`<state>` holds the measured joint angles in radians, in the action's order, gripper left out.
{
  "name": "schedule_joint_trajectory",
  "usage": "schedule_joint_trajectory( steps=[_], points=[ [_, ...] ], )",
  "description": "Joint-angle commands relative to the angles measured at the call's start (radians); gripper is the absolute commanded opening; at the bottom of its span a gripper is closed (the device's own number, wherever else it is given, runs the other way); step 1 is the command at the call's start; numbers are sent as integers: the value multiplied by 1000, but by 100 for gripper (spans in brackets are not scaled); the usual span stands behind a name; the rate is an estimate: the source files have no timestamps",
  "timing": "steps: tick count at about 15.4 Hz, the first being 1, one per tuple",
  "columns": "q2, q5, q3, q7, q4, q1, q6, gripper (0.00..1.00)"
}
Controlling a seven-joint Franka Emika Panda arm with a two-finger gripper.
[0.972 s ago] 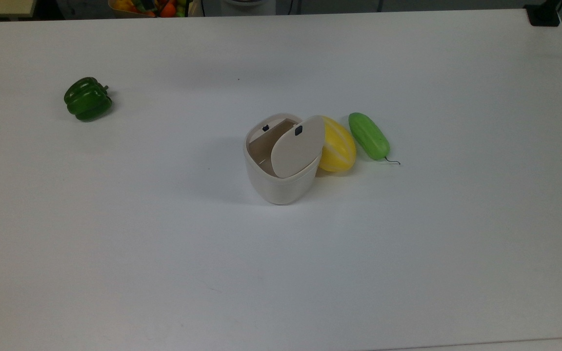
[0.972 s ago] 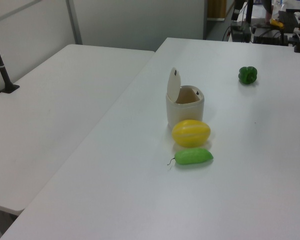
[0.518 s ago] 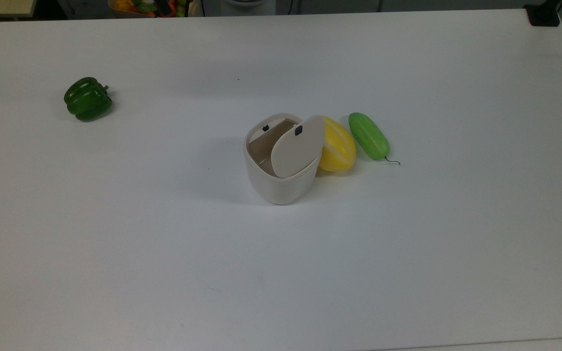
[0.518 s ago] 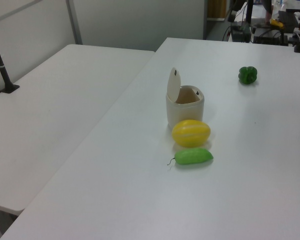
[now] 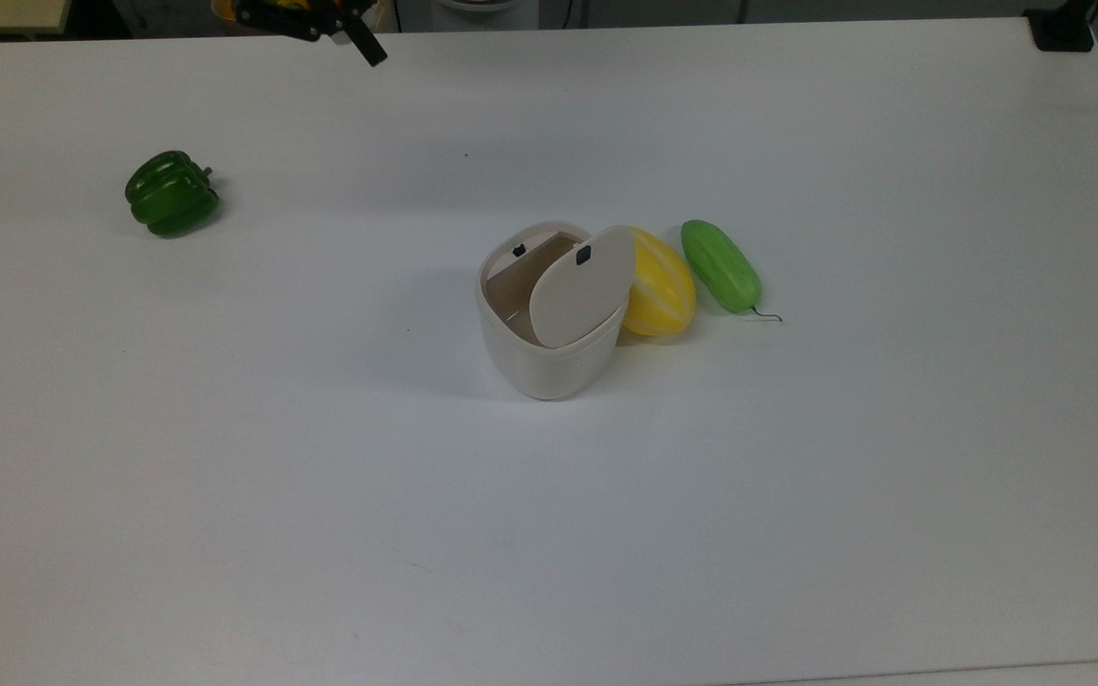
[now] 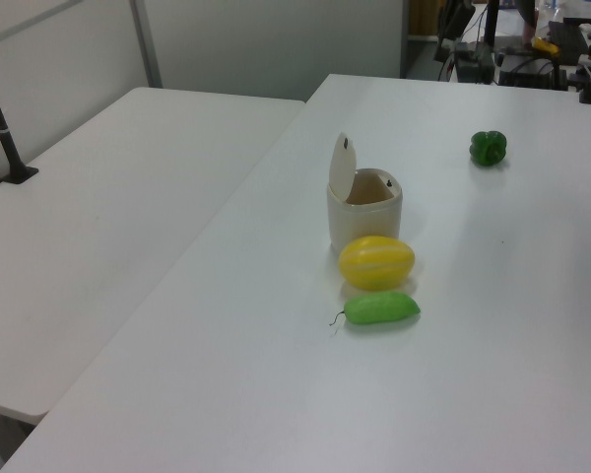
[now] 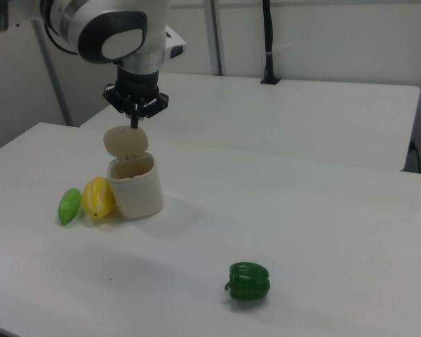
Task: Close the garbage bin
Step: 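Move the gripper toward the open lid of the white bin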
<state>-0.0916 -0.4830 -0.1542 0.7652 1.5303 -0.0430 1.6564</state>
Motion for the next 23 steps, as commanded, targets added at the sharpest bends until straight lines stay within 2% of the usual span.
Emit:
schedule_joint_trajectory(
  steps=[1, 11, 15, 17, 20, 23],
  points=[
    [-19, -25, -16, 8, 14, 44, 61, 0],
    [-54, -6, -16, 6, 4, 86, 69, 0],
    [-80, -5, -8, 48, 5, 101, 140, 0],
    [-85, -25, -5, 34, 4, 118, 175, 0],
    [-102, -113, 11, 31, 7, 144, 313, 0],
    [-141, -157, 16, 25, 4, 178, 367, 0]
  ],
)
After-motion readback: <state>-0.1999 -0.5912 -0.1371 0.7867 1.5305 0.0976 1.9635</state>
